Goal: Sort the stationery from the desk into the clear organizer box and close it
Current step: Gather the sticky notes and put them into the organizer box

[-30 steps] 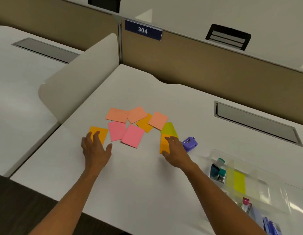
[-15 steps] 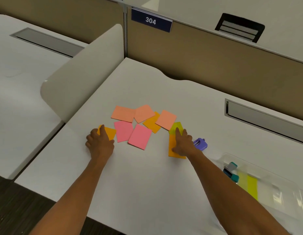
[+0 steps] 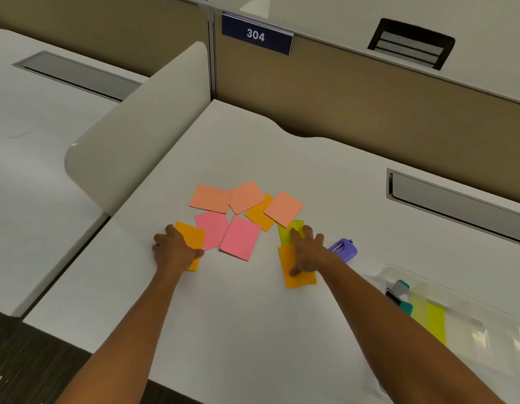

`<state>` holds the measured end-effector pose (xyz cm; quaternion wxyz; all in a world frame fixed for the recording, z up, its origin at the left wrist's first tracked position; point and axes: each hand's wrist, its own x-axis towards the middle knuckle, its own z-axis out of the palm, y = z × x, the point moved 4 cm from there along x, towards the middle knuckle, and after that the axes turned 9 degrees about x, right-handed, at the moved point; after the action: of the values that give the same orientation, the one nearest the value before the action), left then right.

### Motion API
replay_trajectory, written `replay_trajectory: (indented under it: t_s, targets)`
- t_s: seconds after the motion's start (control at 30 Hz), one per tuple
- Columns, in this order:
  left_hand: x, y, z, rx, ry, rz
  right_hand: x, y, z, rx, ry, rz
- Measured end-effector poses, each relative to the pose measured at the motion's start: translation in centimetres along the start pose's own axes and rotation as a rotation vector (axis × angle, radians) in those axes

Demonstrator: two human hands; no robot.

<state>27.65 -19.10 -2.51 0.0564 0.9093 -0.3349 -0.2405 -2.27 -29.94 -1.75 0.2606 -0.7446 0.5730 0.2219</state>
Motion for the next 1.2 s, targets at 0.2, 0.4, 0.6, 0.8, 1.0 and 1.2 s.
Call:
replay_trajectory:
  t_s: [0.2,0.4,0.6,0.8,1.0,1.2]
  targets:
    - [-1.1,0.2,0.6,0.068,-0.016,-0.005,-1.8,-0.7,1.5,-0.105,0.064,-0.073]
    - [-2.3,0.5,1.1,0.018,0.043,0.072,-2.9,-1.0,1.7,-0.108,0.177,-0.152]
    - [-3.9,0.2,1.1,-0.105,0.030,0.122,-4.4,-1.0,3.0,-0.039,0.109,-0.067]
    - [-6.1,-0.6,1.5,-0.258,0.002,0.105,-6.5,-1.1,4.4,0.247,0.117,-0.049]
    - [-9.5,-0.1,2.9,-0.414,0.010,0.136,-9.5,0.4,4.8,0.283,0.183,-0.107]
    - [-12.7,2.1,4.4,-0.600,-0.015,0.129,-12.8,3.5,3.7,0.526,0.202,-0.124]
